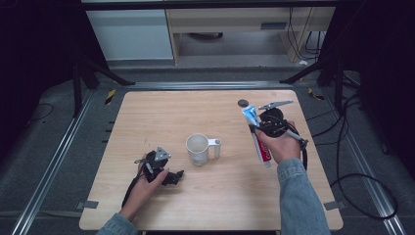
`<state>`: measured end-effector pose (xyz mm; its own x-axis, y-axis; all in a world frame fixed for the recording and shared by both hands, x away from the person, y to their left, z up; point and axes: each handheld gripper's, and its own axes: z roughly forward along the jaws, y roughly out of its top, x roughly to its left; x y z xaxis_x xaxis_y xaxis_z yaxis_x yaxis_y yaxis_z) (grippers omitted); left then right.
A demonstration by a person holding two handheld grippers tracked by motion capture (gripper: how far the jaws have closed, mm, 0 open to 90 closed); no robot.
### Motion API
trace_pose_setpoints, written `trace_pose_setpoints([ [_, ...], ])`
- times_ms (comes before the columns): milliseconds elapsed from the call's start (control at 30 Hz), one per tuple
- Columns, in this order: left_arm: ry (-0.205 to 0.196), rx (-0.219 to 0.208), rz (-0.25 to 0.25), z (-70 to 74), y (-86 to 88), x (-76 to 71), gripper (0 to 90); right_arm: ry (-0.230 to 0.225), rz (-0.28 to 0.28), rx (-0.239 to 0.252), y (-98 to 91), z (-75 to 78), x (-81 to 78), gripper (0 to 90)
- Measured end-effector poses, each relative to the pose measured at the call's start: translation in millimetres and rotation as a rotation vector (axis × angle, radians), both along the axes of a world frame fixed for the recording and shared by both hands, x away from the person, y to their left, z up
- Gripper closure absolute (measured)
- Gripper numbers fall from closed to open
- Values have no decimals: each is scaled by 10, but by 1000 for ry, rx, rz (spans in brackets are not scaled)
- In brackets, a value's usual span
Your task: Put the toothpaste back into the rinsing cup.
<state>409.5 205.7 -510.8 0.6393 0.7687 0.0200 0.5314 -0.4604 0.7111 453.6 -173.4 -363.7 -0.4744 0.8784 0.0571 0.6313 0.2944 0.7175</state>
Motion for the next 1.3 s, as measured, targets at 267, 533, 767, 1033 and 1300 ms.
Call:
trace_pose_setpoints([
  [267,1,-1,1,0,-3,2,0,-54,2,53,149,42,23,733],
  [533,1,-1,1,0,-3,2,0,-94,-2,97,242,87,11,733],
  [767,-1,0,3,0,-4,2,0,-146,-3,141,373,166,-27,732],
  [1033,-1,0,2,0,-4,3,0,-226,-10,162,567,326,-132,730],
  [1300,-2,-1,1,-1,-4,3,0,-318,-22,175,759,535,-186,730],
])
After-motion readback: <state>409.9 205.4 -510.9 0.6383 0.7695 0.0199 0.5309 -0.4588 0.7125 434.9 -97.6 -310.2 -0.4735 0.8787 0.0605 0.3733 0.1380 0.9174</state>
